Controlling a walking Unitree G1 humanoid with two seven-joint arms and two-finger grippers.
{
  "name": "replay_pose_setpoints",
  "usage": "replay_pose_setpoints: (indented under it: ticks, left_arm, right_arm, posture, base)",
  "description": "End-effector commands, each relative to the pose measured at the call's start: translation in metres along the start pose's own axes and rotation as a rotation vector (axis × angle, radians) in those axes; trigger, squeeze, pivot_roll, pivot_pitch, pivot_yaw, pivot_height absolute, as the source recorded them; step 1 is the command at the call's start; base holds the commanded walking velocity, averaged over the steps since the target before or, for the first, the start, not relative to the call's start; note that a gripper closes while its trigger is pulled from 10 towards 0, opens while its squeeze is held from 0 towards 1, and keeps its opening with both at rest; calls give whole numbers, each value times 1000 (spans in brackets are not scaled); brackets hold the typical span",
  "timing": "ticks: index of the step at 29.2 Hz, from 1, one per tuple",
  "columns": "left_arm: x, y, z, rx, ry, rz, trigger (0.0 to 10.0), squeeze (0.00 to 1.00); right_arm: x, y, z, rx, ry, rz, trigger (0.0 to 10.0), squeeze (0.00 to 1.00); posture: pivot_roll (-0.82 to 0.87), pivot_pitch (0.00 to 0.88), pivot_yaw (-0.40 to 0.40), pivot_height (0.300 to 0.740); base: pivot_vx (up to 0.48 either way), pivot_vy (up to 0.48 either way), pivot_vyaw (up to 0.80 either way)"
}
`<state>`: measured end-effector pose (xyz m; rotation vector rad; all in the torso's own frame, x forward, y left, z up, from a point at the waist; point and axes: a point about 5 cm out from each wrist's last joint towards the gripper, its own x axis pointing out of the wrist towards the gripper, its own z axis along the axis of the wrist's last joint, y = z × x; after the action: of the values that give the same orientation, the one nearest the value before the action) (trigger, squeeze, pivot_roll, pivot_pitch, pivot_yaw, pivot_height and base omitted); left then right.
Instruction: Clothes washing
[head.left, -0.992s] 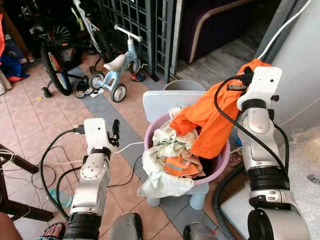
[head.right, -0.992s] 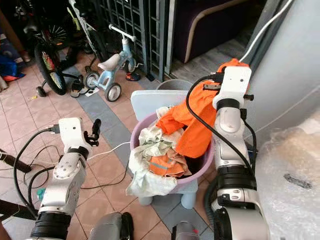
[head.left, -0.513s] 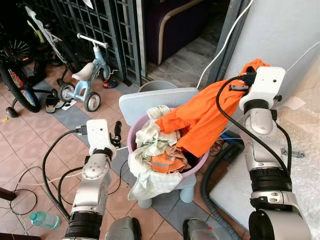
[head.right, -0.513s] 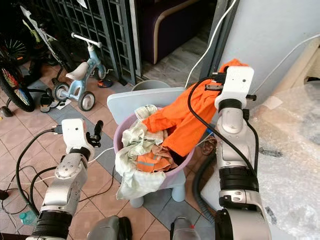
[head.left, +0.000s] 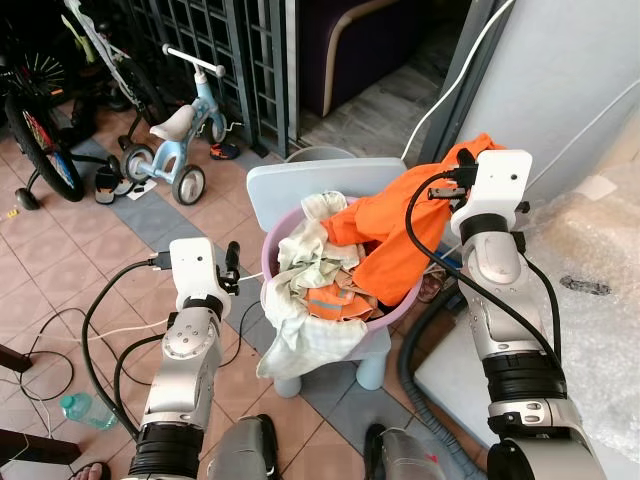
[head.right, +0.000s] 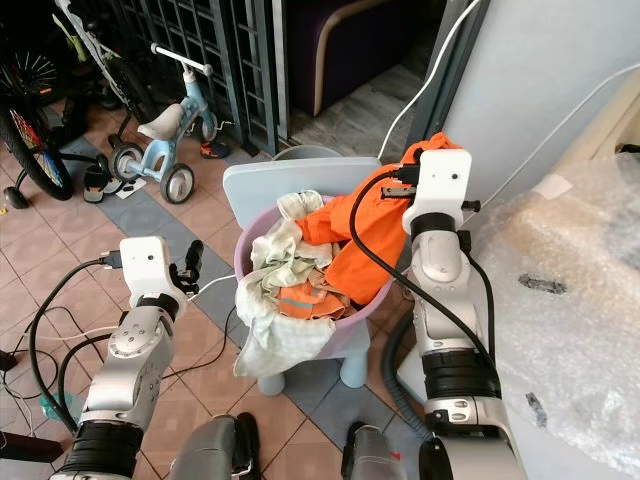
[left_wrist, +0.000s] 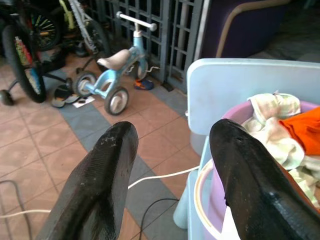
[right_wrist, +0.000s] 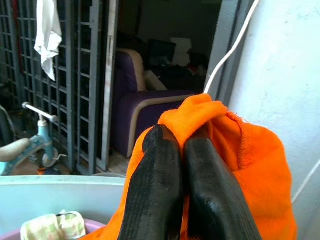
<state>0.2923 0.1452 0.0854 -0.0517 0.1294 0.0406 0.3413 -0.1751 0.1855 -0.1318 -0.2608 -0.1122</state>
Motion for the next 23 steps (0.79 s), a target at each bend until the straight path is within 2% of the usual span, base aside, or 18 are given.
replay_pose_setpoints:
  ticks: [1,6,10,14,20,23]
  left_arm:
    - [-2,3,-5,5,18,12,10000,0]
    - [-2,2,-4,-1,8,15,10000,0]
    - [-2,2,-2,-9,-3,-1,10000,0]
    - [-2,1,2,-1,-39,-29,10000,0]
    - [-2,1,4,-4,-50,-43,10000,0]
    - [-2,0,4,-10,-52,-48,10000,0]
  right_arm:
    - [-1,2,3,5,-12,9,10000,0]
    - [1,-1,3,-13,-4,-16,10000,0]
    - [2,-5,5,-44,-15,-40,10000,0]
    - [5,-14,13,-90,-69,-81,10000,0]
    - [15,-26,26,-160,-124,-137,10000,0]
    - [22,-30,35,-155,-158,-140,10000,0]
  posture:
    - [-37,62,31,740]
    - [-37,66,30,740]
    - [-36,67,29,740]
    - [-35,64,30,740]
    - [-33,60,28,740]
    - [-32,60,27,740]
  base:
    - [-251,0,0]
    - [0,0,0]
    - [0,0,-781]
    - [0,0,-800]
    - [318,0,-800]
    - [349,0,-800]
